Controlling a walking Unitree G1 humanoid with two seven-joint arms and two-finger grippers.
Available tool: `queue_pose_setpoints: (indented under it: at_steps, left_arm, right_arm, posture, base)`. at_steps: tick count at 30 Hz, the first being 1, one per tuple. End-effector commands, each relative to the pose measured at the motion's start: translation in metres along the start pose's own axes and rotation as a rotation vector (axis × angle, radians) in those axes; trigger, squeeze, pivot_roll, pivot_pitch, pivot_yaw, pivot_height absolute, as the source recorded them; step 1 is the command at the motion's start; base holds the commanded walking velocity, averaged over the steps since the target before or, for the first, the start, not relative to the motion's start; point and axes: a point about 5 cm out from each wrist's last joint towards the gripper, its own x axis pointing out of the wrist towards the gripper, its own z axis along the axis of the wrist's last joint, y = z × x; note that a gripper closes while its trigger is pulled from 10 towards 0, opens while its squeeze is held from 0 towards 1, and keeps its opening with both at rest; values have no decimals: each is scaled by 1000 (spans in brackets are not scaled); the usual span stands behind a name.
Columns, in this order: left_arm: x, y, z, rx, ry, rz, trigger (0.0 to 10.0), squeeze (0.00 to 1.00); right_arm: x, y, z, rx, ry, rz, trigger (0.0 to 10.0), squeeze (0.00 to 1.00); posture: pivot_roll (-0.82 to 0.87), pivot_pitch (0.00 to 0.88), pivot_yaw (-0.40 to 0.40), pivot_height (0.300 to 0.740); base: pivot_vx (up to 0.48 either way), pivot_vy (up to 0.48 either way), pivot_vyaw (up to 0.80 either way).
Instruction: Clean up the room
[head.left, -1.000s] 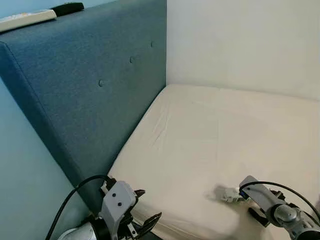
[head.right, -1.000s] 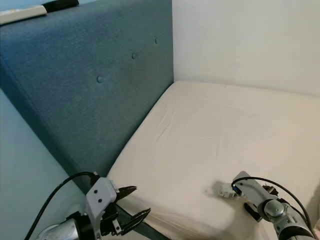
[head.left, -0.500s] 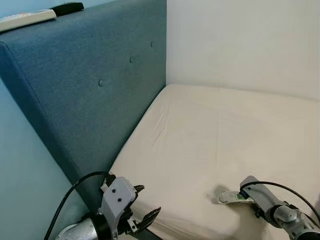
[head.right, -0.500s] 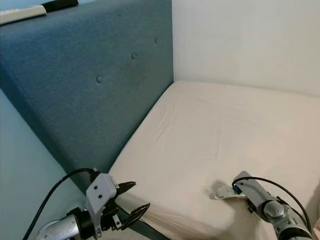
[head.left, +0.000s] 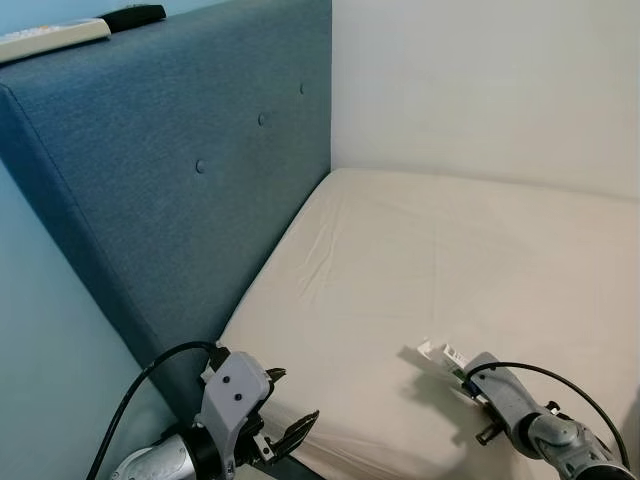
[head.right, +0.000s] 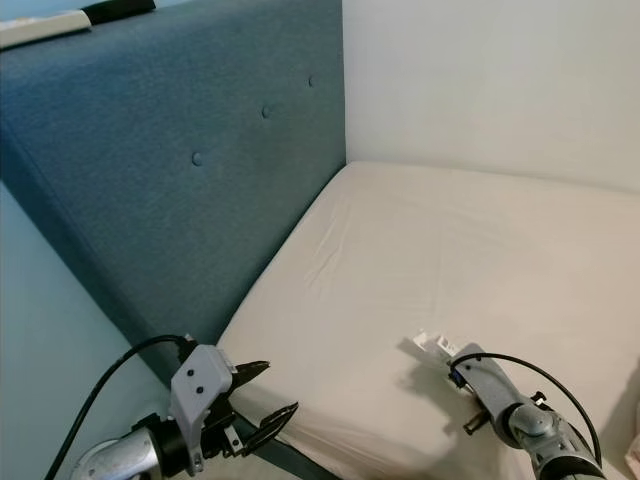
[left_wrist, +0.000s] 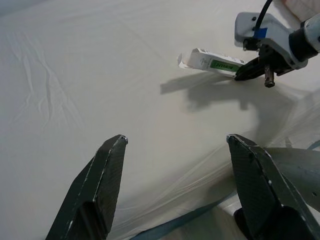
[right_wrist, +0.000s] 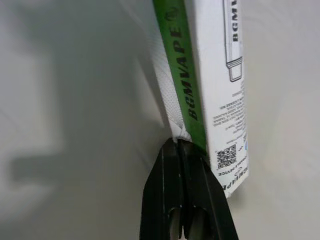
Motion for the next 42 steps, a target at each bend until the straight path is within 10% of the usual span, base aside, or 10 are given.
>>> queue_pose_setpoints:
  at_steps: [1, 21, 31, 33, 34, 42]
  left_arm:
    - [-2, -1, -5, -14, 15, 13, 10000, 0]
    - [-4, -2, -6, -31, 2, 70, 10000, 0]
    - [-11, 21, -24, -72, 59, 375, 10000, 0]
    - [-13, 26, -31, -89, 91, 453, 10000, 0]
    - [-17, 32, -40, -111, 124, 552, 10000, 0]
    - [-21, 33, -66, -137, 252, 774, 10000, 0]
  right_arm:
    - [6, 21, -2, 66, -7, 114, 0, 0]
    - [17, 46, 62, 194, -320, 282, 0, 0]
    - [16, 61, 104, 215, -555, 288, 0, 0]
    - [16, 66, 110, 210, -586, 265, 1647, 0]
    - [16, 76, 116, 202, -613, 259, 10000, 0]
    - [13, 132, 123, 224, -686, 219, 10000, 0]
  posture:
    - [256, 321, 32, 592]
    - [231, 312, 13, 592]
    - [152, 246, -21, 592]
    - [134, 233, -27, 592]
    - [112, 215, -36, 592]
    - [61, 159, -59, 592]
  base:
    - [0, 0, 0]
    - [0, 0, 0]
    - [0, 0, 0]
    - [0, 0, 0]
    - [0, 0, 0]
    - [0, 0, 0]
